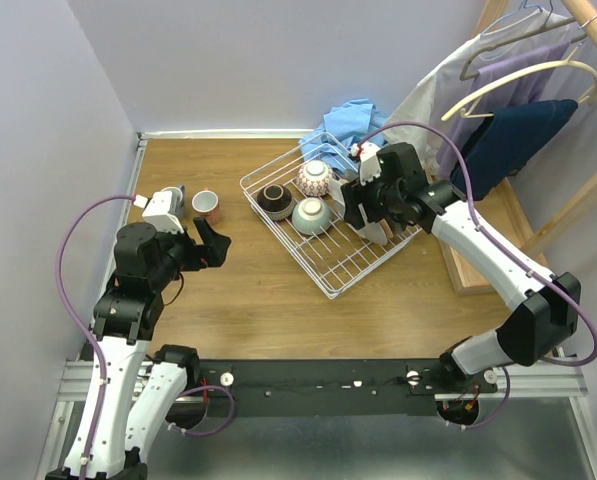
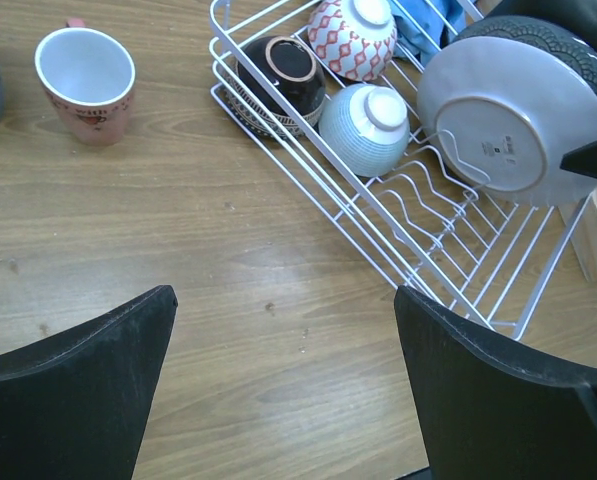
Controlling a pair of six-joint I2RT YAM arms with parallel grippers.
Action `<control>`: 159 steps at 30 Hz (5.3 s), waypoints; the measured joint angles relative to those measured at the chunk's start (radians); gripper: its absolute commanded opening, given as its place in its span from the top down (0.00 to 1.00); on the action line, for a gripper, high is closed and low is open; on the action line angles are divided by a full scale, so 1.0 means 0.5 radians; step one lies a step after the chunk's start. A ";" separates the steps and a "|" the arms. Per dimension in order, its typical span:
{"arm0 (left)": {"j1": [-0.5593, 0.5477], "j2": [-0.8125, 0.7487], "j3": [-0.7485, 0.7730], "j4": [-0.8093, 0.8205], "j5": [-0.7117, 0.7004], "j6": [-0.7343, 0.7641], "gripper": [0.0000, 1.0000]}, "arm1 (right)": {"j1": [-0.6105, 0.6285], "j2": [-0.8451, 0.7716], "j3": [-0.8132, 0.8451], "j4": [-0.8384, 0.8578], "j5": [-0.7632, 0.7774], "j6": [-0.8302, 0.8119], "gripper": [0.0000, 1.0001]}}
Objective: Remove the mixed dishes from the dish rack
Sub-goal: Pick up the plate from the dish rack, then place the plate at the center of the board.
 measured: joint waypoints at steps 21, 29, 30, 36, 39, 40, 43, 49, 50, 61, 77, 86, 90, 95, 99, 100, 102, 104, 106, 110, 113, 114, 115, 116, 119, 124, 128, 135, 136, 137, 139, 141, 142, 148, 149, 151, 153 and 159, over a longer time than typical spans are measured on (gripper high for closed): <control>-0.066 0.076 0.000 0.025 0.161 -0.082 0.01 | -0.048 0.173 0.000 0.003 -0.183 -0.119 0.74; -0.089 0.064 0.001 0.026 0.188 -0.082 0.01 | -0.083 0.197 0.024 -0.008 -0.263 -0.251 0.99; -0.092 0.063 0.001 0.025 0.192 -0.081 0.01 | -0.085 0.197 0.032 -0.026 -0.272 -0.254 0.99; -0.115 0.062 0.005 0.027 0.209 -0.080 0.01 | -0.089 0.197 0.125 -0.172 -0.290 -0.245 0.99; -0.121 0.062 0.006 0.031 0.217 -0.079 0.01 | -0.090 0.197 0.174 -0.237 -0.304 -0.244 0.99; -0.124 0.062 0.006 0.031 0.218 -0.079 0.01 | -0.090 0.197 0.191 -0.256 -0.307 -0.244 0.99; -0.130 0.062 0.006 0.031 0.223 -0.080 0.01 | -0.093 0.197 0.226 -0.299 -0.326 -0.243 0.99; -0.132 0.062 0.006 0.032 0.223 -0.081 0.01 | -0.096 0.175 0.311 -0.400 -0.371 -0.241 0.99; -0.133 0.062 0.006 0.032 0.223 -0.081 0.01 | -0.098 0.163 0.325 -0.419 -0.386 -0.239 0.99; -0.140 0.073 0.006 0.031 0.220 -0.089 0.01 | -0.099 0.007 0.430 -0.546 -0.532 -0.198 0.99; -0.140 0.163 0.078 -0.002 0.091 -0.260 0.01 | 0.107 -0.056 0.463 -0.613 -0.770 -0.329 0.99; -0.140 0.222 0.213 -0.155 -0.037 -0.358 0.01 | 0.777 -0.052 0.495 -0.554 -0.363 -0.454 0.99; -0.140 0.265 0.275 -0.258 -0.090 -0.420 0.01 | 1.094 -0.056 0.414 -0.392 0.061 -0.562 0.99; -0.140 0.295 0.319 -0.371 -0.093 -0.510 0.01 | 1.499 -0.051 0.118 -0.033 0.616 -0.794 0.99; -0.140 0.304 0.372 -0.418 -0.092 -0.565 0.01 | 1.693 -0.038 -0.117 0.259 0.918 -1.012 0.99; -0.140 0.304 0.385 -0.423 -0.092 -0.578 0.01 | 1.724 -0.034 -0.188 0.379 1.011 -1.101 0.99; -0.140 0.304 0.411 -0.438 -0.092 -0.597 0.01 | 1.748 -0.024 -0.265 0.514 1.121 -1.196 0.99; -0.140 0.304 0.429 -0.457 -0.092 -0.622 0.01 | 1.770 0.006 -0.330 0.713 1.279 -1.330 0.99; -0.140 0.306 0.436 -0.468 -0.092 -0.632 0.01 | 1.783 0.036 -0.383 0.894 1.398 -1.444 0.99; -0.140 0.320 0.429 -0.466 -0.089 -0.665 0.03 | 1.820 0.073 -0.494 1.235 1.575 -1.682 0.99; -0.140 0.317 0.379 -0.455 -0.076 -0.706 0.05 | 1.846 0.117 -0.555 1.495 1.676 -1.839 0.99; -0.140 0.314 0.354 -0.451 -0.068 -0.719 0.06 | 1.850 0.130 -0.560 1.540 1.698 -1.875 0.99; -0.140 0.312 0.329 -0.446 -0.056 -0.734 0.08 | 1.853 0.142 -0.561 1.573 1.708 -1.890 0.99; -0.140 0.311 0.306 -0.434 -0.041 -0.752 0.09 | 1.853 0.157 -0.561 1.614 1.721 -1.913 0.99; -0.140 0.307 0.245 -0.374 0.005 -0.804 0.14 | 1.853 0.192 -0.561 1.701 1.758 -1.959 0.99; -0.140 0.281 0.119 -0.224 0.077 -0.889 0.30 | 1.853 0.247 -0.561 1.768 1.793 -1.981 0.99; -0.140 0.232 0.022 -0.142 0.098 -0.951 0.45 | 1.853 0.292 -0.561 1.778 1.795 -1.969 0.99; -0.140 0.105 -0.121 0.018 0.098 -1.108 0.88 | 1.855 0.326 -0.561 1.763 1.794 -1.906 0.99; -0.140 0.092 -0.130 0.031 0.098 -1.134 1.00 | 1.855 0.327 -0.561 1.761 1.793 -1.902 0.97; -0.143 0.077 -0.142 0.053 0.093 -1.185 1.00 | 1.858 0.329 -0.561 1.752 1.788 -1.897 0.94; -0.143 0.064 -0.153 0.048 0.085 -1.302 1.00 | 1.865 0.341 -0.561 1.752 1.798 -1.913 0.79; -0.142 0.059 -0.169 0.026 0.078 -1.365 1.00 | 1.874 0.349 -0.561 1.746 1.810 -1.914 0.64; -0.142 0.051 -0.178 0.019 0.072 -1.373 1.00 | 1.875 0.349 -0.561 1.736 1.800 -1.904 0.49; -0.143 0.014 -0.191 -0.046 -0.008 -1.285 1.00 | 1.874 0.336 -0.520 1.688 1.759 -1.756 0.13; -0.143 0.005 -0.194 -0.069 -0.040 -1.276 1.00 | 1.875 0.327 -0.512 1.669 1.755 -1.727 0.11; -0.143 -0.012 -0.198 -0.107 -0.069 -1.265 1.00 | 1.875 0.311 -0.489 1.597 1.734 -1.653 0.04; -0.147 -0.035 -0.202 -0.132 -0.114 -1.266 1.00 | 1.875 0.278 -0.472 1.505 1.698 -1.553 0.01; -0.150 -0.060 -0.181 -0.174 -0.290 -1.286 1.00 | 1.875 0.081 -0.472 1.263 1.592 -1.259 0.00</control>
